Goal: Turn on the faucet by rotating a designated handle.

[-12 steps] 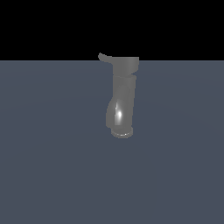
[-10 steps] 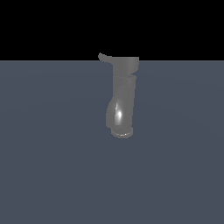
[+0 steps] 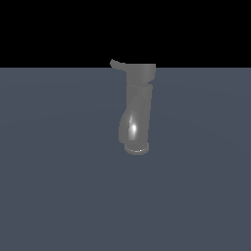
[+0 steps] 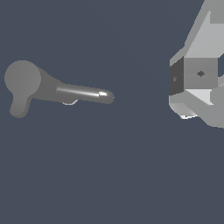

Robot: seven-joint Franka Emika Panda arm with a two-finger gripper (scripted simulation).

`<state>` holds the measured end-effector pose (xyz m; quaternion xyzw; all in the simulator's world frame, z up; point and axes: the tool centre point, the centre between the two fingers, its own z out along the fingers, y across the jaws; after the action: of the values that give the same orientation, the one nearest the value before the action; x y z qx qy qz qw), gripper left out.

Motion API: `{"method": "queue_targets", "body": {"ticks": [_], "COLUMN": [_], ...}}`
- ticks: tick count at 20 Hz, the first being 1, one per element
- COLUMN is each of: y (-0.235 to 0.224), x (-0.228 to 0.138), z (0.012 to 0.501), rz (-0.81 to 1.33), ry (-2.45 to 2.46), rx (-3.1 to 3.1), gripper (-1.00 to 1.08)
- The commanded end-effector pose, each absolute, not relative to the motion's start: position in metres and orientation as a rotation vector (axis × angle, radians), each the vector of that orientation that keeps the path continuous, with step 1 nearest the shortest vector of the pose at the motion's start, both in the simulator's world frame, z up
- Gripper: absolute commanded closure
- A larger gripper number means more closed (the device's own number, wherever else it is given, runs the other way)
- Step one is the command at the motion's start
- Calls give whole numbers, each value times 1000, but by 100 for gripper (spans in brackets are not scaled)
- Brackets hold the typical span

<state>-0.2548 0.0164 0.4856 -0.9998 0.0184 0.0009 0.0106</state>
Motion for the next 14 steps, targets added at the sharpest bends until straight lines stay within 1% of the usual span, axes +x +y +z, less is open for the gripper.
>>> {"method": "queue_targets", "body": {"ticks": [1,7,14], "y": [21,37,57], "x": [-251,-236,-211], "z": [482,471,453], "rz": [3,4,4], "ry": [104,267,516], "rx": [-3119,-3109,-3078], "gripper": [108,108,108]}}
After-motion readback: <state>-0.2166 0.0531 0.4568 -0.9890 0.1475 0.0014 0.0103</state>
